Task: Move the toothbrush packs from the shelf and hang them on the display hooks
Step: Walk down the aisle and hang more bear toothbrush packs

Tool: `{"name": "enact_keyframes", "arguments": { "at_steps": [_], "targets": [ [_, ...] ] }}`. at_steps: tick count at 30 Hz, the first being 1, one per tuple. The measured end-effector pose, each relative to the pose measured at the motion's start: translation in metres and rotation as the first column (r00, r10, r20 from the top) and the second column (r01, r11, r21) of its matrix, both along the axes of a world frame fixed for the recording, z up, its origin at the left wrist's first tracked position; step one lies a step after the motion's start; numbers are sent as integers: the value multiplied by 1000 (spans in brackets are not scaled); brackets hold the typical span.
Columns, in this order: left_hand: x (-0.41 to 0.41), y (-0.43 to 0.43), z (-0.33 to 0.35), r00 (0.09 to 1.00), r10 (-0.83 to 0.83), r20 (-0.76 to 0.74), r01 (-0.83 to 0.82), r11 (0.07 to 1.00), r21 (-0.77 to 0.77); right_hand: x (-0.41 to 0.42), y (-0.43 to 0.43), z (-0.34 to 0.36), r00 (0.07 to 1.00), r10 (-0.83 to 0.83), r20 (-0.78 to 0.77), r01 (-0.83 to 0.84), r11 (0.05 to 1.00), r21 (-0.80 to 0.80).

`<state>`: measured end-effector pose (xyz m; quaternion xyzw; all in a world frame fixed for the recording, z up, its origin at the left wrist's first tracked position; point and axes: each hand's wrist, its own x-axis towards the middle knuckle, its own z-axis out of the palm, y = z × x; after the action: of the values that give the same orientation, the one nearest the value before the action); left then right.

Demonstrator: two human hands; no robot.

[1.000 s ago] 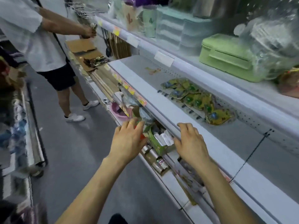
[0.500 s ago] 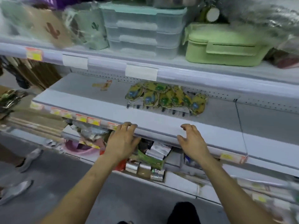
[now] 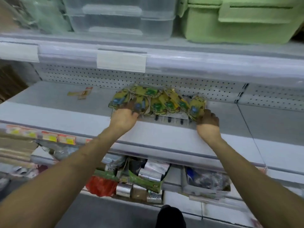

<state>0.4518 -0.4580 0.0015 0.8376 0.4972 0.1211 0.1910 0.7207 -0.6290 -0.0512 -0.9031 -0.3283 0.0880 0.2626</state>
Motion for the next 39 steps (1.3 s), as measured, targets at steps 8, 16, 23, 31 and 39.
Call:
{"name": "enact_keyframes", "arguments": {
  "at_steps": [8, 16, 23, 31, 39],
  "targets": [
    [43, 48, -20, 996, 52, -70, -58, 995, -76, 13, 36, 11, 987, -158, 16, 159, 983, -91],
    [50, 54, -12, 979, 65, 191, -20, 973, -232, 29, 48, 32, 922, -142, -362, 186, 978, 91],
    [36, 45, -23, 870, 135, 475, 26, 948, -318, 20, 49, 38, 836, -30, -547, 174, 961, 213],
    [5, 26, -20, 698, 402, 593, 61, 792, -608, 8, 16, 38, 688, 104, -718, 264, 886, 381],
    [-29, -15, -1, 675, 447, 587, 160, 688, -707, -32, -27, 51, 593, 262, -762, 337, 778, 530]
  ]
}}
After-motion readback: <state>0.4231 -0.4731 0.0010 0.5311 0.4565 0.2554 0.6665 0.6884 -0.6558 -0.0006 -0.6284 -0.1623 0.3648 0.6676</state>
